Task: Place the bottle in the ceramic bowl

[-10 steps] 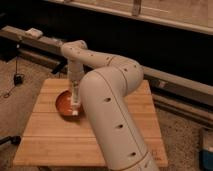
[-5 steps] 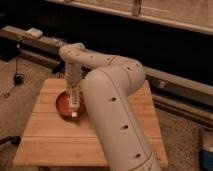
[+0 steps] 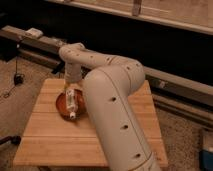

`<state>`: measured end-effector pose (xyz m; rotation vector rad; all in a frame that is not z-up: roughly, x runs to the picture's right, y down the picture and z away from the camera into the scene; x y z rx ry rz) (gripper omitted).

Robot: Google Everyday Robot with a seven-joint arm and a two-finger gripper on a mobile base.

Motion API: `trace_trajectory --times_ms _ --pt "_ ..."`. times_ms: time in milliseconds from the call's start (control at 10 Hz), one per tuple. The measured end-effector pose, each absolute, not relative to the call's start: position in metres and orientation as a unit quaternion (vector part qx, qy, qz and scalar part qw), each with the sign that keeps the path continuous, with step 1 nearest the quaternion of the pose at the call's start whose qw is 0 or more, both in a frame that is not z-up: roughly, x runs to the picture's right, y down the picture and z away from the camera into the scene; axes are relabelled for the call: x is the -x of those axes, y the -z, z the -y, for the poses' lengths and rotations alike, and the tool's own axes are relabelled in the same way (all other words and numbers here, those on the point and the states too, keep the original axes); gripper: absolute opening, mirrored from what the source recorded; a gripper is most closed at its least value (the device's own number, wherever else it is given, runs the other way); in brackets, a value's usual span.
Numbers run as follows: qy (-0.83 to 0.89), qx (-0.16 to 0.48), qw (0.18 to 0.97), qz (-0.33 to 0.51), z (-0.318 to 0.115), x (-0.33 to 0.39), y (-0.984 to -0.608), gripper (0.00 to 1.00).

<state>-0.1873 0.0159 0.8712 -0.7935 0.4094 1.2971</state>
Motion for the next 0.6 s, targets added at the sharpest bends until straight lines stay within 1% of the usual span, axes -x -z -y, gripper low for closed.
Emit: trace_trajectory --times_ms 600 --pt "-0.583 0.357 0.706 -0.184 -0.0163 0.1882 -0.871 0.75"
